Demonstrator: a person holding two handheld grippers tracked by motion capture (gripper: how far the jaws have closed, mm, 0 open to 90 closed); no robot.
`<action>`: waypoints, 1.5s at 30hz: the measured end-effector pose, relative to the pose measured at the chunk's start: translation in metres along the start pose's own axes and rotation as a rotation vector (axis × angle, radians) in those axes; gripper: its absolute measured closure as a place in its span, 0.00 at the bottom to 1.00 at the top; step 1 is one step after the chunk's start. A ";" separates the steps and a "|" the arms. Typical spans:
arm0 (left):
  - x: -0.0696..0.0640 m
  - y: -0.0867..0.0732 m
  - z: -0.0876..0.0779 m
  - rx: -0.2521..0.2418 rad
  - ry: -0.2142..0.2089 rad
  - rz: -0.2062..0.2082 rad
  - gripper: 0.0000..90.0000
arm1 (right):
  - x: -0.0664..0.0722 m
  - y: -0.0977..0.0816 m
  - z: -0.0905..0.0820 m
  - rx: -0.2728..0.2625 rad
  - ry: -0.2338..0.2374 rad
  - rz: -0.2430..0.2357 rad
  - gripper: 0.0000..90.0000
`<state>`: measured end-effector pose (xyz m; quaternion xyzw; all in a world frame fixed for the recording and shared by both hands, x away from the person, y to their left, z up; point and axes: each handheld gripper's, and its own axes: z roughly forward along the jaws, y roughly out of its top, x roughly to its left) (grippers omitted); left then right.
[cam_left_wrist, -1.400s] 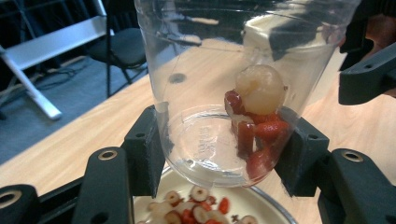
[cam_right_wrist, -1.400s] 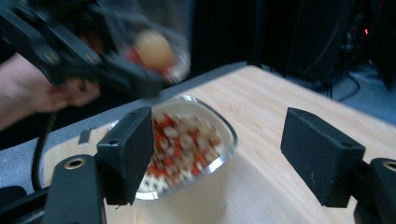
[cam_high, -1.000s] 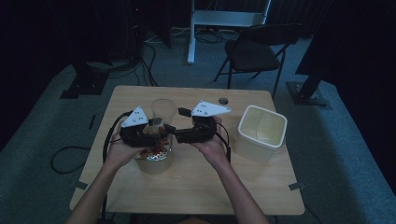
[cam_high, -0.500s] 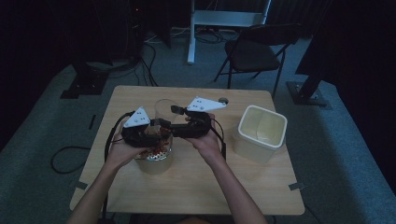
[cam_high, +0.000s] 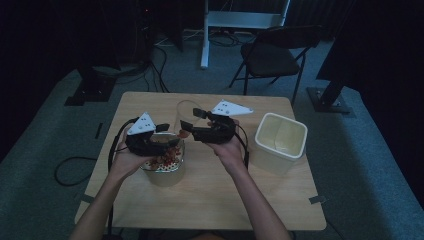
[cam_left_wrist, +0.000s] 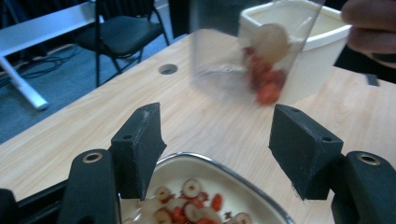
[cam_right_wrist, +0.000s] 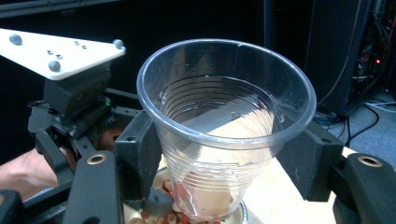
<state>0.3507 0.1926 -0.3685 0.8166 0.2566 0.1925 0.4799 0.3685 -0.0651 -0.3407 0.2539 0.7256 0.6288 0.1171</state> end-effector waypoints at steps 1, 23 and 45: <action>0.001 0.000 -0.002 -0.005 0.005 -0.002 0.40 | -0.003 0.000 -0.002 -0.001 -0.006 0.004 0.39; 0.013 -0.004 -0.010 0.010 0.050 -0.029 0.40 | -0.072 -0.020 -0.102 0.107 -0.443 -0.054 0.36; 0.015 -0.001 -0.005 0.021 0.053 -0.042 0.41 | -0.121 -0.053 -0.215 0.150 -0.737 0.098 0.14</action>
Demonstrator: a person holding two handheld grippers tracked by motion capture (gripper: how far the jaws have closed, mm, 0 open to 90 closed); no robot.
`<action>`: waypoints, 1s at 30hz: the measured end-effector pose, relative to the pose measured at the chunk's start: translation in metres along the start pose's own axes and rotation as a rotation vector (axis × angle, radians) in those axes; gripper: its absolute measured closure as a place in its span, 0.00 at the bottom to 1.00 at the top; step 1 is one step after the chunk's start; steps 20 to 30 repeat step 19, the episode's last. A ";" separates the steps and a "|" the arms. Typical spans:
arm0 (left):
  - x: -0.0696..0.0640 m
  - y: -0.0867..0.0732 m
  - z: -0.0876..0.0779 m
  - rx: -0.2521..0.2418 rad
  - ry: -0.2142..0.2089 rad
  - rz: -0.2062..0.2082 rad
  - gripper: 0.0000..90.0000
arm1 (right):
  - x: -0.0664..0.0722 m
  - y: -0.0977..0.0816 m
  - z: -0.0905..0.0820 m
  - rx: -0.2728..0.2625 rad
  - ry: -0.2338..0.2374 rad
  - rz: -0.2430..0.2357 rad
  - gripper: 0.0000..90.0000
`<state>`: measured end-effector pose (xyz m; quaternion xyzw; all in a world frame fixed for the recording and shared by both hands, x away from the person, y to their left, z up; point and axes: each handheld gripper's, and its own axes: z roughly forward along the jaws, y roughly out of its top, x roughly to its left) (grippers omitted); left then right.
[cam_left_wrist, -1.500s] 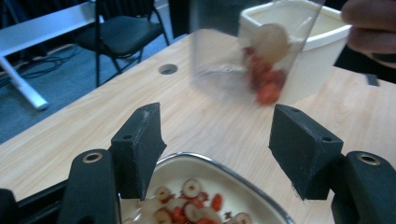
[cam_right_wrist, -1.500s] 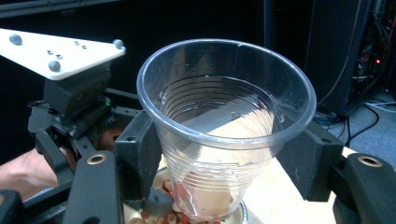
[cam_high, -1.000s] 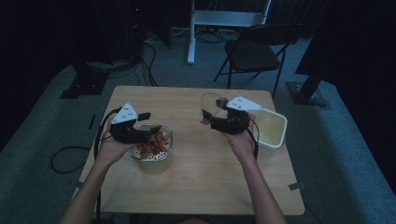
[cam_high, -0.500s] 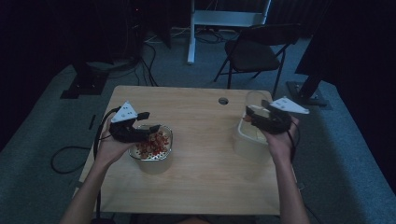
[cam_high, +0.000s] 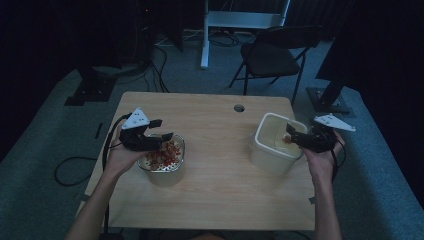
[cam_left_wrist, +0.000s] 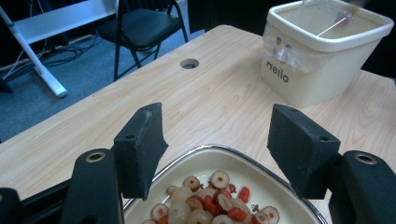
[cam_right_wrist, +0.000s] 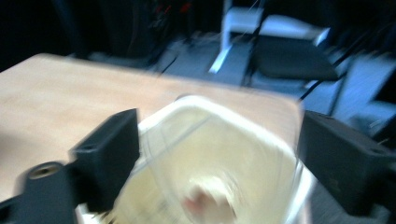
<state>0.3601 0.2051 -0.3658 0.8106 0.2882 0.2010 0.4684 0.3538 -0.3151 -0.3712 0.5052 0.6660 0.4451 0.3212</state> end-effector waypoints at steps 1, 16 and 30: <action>0.000 0.000 0.000 0.001 -0.001 0.002 0.41 | 0.000 -0.001 0.003 0.030 0.038 0.006 0.14; 0.006 -0.003 -0.005 -0.002 0.021 -0.011 0.41 | 0.026 -0.011 -0.006 0.015 0.097 -0.070 0.15; 0.007 -0.004 -0.006 -0.006 0.026 -0.015 0.41 | 0.038 -0.015 -0.008 0.003 0.148 -0.077 0.16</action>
